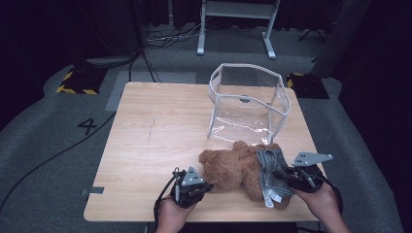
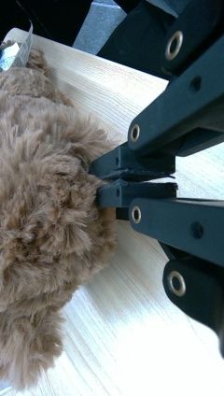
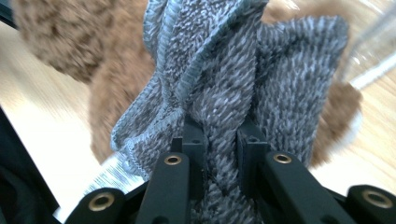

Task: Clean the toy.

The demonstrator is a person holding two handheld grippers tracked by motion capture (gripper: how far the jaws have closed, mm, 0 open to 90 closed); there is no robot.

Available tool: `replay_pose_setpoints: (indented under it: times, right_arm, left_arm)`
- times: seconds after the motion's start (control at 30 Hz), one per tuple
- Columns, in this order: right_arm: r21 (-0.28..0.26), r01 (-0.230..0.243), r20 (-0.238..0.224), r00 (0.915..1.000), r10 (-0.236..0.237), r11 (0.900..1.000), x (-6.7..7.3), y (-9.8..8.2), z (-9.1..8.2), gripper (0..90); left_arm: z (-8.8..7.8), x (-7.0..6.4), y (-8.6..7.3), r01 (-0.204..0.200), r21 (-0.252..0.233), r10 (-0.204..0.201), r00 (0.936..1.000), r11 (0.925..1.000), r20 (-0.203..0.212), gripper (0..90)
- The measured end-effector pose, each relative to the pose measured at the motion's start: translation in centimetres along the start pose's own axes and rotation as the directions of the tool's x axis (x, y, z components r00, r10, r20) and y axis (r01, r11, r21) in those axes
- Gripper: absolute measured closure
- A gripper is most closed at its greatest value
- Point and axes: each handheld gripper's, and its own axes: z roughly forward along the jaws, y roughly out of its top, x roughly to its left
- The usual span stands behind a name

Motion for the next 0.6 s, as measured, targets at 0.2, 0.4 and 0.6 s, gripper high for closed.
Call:
replay_pose_setpoints:
  times: [0.2,0.4,0.6]
  right_arm:
    - [0.025,-0.042,0.026,0.9988,0.041,0.999,-1.2,-1.6,-0.3,78.0]
    - [0.056,-0.077,0.061,0.9954,0.074,0.995,-2.3,-2.7,-0.7,77.9]
    - [0.005,-0.071,0.069,0.9952,0.070,0.997,-1.8,-1.6,-2.9,77.9]
  left_arm:
    - [0.0,0.1,-0.1,0.005,-0.002,-0.005,1.0000,1.0000,0.002,86.5]
    - [-0.3,0.2,-0.2,0.009,-0.009,-0.009,0.9999,0.9999,-0.008,86.4]
    - [-0.9,-0.2,0.0,-0.020,-0.039,0.020,0.9998,0.9990,-0.003,86.4]
